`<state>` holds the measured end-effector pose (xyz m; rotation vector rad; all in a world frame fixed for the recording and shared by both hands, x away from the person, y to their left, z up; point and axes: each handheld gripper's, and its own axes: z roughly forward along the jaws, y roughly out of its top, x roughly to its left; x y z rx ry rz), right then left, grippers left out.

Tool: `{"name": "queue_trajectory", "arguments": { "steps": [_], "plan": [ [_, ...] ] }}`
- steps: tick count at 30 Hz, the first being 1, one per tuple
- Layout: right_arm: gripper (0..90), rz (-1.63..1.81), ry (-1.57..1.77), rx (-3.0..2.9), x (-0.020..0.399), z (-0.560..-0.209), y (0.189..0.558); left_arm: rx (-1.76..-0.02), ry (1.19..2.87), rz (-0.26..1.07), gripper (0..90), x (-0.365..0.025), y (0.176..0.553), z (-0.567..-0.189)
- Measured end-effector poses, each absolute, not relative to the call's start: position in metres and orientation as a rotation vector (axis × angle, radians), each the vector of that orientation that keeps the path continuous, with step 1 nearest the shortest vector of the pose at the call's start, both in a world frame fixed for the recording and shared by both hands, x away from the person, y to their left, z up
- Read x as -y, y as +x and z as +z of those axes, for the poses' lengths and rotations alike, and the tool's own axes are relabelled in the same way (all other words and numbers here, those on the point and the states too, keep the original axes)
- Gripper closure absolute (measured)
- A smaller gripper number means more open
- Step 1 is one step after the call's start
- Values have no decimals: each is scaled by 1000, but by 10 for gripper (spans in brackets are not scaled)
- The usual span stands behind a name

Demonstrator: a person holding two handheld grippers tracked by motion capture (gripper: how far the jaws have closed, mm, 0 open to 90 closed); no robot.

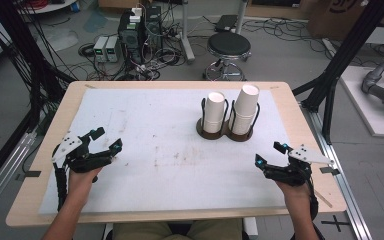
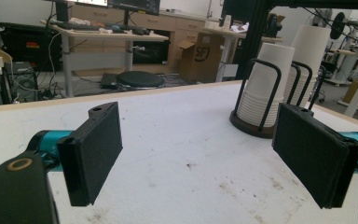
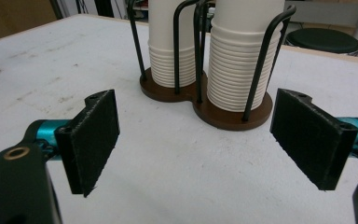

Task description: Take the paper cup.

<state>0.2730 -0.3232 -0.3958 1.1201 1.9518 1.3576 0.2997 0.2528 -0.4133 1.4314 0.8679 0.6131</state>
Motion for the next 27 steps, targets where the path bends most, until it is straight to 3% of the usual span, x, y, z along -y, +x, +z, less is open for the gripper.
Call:
{"name": "queue_trajectory", "arguments": {
  "steps": [16,27],
  "plan": [
    [161,1371,1121,-1969,318,-393,276,-850,1443,596,160,-250,299,-413],
    [160,1366,1164,-1944,313,-371,292,-866,1442,575,160,-252,298,-417]
  ]
}}
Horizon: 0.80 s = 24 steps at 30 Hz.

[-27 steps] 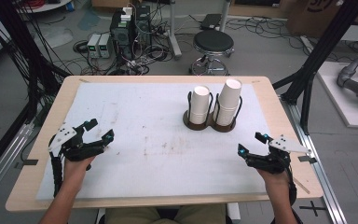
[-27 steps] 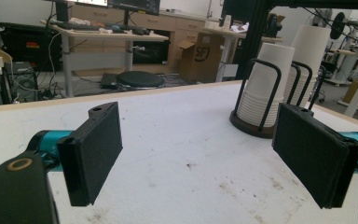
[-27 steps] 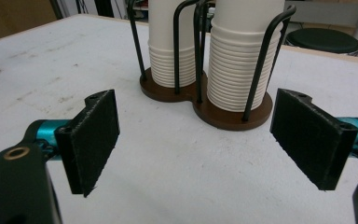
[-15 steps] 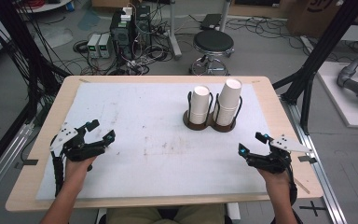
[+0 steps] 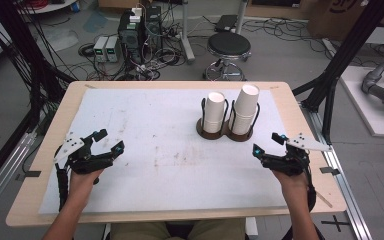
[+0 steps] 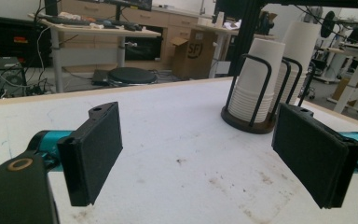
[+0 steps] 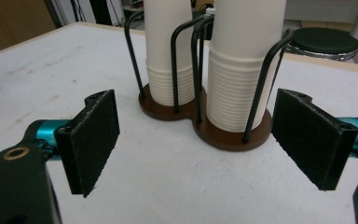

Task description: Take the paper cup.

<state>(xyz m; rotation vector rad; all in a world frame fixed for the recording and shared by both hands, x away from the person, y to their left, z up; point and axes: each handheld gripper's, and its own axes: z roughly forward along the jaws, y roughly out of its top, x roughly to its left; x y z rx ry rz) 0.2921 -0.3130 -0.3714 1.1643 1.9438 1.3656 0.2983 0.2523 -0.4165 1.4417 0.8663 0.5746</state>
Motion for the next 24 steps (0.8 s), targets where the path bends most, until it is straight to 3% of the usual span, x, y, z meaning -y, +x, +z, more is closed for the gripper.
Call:
{"name": "queue_trajectory", "arguments": {
  "steps": [24],
  "plan": [
    [161,1238,1173,-1962,294,-300,407,-859,1466,578,160,-248,295,-418]
  ]
}}
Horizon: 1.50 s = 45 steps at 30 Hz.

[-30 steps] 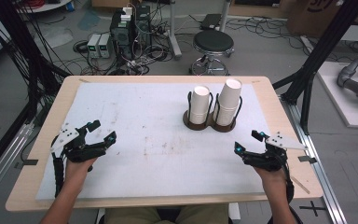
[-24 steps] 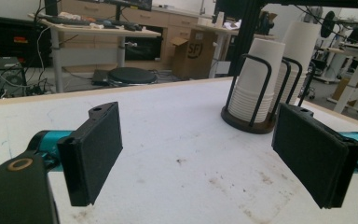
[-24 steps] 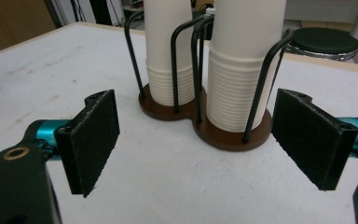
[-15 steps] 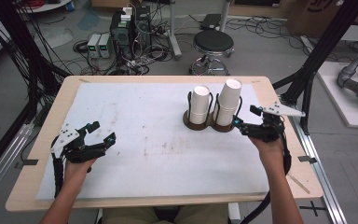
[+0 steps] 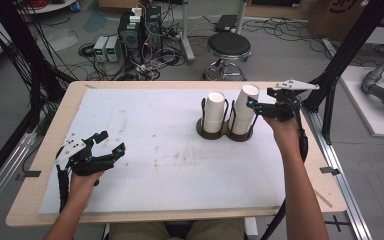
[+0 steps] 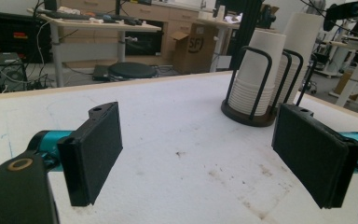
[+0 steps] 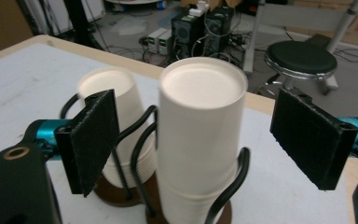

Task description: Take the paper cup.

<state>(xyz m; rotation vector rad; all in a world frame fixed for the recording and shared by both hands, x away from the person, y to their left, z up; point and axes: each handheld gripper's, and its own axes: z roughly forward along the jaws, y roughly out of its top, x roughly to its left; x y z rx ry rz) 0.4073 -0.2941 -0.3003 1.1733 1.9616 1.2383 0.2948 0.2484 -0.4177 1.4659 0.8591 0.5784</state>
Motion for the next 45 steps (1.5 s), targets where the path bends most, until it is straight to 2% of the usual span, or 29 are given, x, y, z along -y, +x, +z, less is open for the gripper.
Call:
{"name": "queue_trajectory", "arguments": {
  "steps": [8,11,16,17,28,45],
  "plan": [
    [186,1198,1225,-2014,286,-301,437,-865,1466,558,160,-249,296,-420],
    [276,1189,1228,-2019,284,-302,443,-866,1465,558,160,-249,296,-420],
    [309,1187,1235,-2048,281,-306,448,-869,1465,558,160,-249,295,-420],
    [340,1189,1226,-2050,280,-306,448,-869,1465,558,160,-250,295,-420],
    [355,1203,1226,-2032,281,-303,445,-876,1464,561,162,-249,295,-420],
    [362,1230,1151,-1933,287,-239,422,-859,1466,551,161,-248,294,-418]
  ]
}}
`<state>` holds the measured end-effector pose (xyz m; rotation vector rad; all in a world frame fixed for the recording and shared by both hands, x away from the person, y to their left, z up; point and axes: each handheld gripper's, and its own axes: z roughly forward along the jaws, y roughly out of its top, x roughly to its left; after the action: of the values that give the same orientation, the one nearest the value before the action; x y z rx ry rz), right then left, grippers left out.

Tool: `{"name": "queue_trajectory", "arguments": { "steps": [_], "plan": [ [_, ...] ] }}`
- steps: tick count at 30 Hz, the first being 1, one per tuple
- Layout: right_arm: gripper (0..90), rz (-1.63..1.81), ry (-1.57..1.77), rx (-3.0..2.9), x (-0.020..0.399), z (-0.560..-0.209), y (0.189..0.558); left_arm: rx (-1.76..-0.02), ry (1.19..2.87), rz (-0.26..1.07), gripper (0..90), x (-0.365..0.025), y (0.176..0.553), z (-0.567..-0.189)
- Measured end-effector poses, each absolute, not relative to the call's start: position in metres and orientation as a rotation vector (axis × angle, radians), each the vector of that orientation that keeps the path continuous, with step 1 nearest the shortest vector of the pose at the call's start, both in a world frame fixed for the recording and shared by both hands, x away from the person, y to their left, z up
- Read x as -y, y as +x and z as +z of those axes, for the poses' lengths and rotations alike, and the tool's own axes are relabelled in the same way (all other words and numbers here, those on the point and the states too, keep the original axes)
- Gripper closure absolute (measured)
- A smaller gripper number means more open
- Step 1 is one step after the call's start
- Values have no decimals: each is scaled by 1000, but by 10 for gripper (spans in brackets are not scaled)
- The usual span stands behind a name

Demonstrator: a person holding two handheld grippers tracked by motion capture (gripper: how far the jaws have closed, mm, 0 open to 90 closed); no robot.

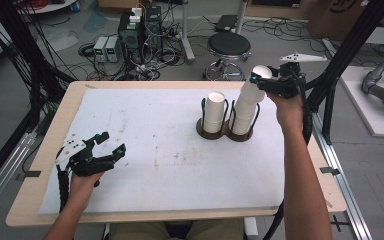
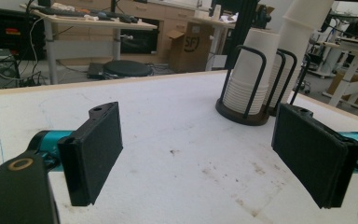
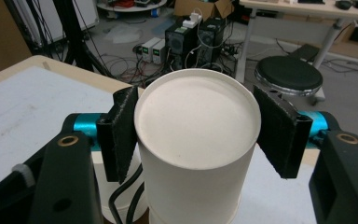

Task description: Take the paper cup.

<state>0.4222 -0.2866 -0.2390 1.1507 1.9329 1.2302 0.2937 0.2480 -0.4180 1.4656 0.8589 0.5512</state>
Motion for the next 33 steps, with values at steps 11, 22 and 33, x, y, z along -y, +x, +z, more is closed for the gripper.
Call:
{"name": "queue_trajectory", "arguments": {
  "steps": [11,22,33],
  "plan": [
    [366,1270,1077,-1899,296,-212,384,-847,1462,529,162,-246,293,-417],
    [366,1327,952,-2006,287,-222,338,-831,1471,528,161,-247,285,-417],
    [365,1403,842,-2181,254,-281,316,-796,1491,533,161,-243,280,-414]
  ]
}}
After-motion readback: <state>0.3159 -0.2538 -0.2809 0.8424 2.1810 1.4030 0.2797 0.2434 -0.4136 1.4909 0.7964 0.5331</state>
